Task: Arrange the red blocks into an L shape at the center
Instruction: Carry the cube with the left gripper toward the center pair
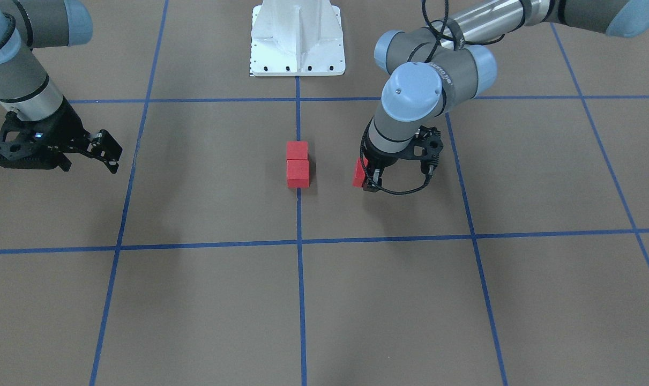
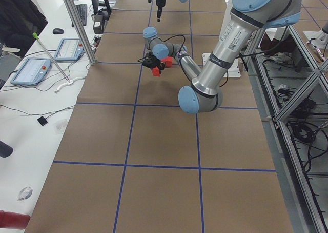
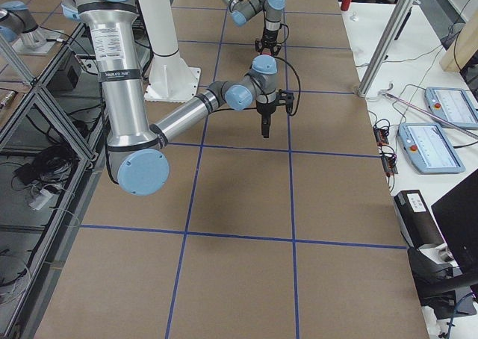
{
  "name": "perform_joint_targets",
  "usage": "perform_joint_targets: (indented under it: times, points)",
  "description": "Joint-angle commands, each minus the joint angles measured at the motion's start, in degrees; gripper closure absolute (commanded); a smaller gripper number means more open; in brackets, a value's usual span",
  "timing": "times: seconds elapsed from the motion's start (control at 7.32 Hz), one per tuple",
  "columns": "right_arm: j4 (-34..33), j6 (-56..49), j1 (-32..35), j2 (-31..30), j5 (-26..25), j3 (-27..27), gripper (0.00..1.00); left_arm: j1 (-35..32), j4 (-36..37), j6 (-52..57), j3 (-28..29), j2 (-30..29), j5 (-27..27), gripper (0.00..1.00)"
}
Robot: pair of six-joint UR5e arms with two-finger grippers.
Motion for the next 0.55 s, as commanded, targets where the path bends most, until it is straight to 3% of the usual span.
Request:
perform_joint_targets:
  times: [0.0,0.41]
  points:
    - [0.0,-3.1,1.6,-1.2,0.1,-0.5,0.00,2.9,-3.9,-6.8,2.1,-1.9,1.6,1.00]
    - [0.0,-3.4,1.7,-1.5,0.1,-0.7,0.00,4.7,-4.1,-7.8,2.5,-2.1,3.2,1.00]
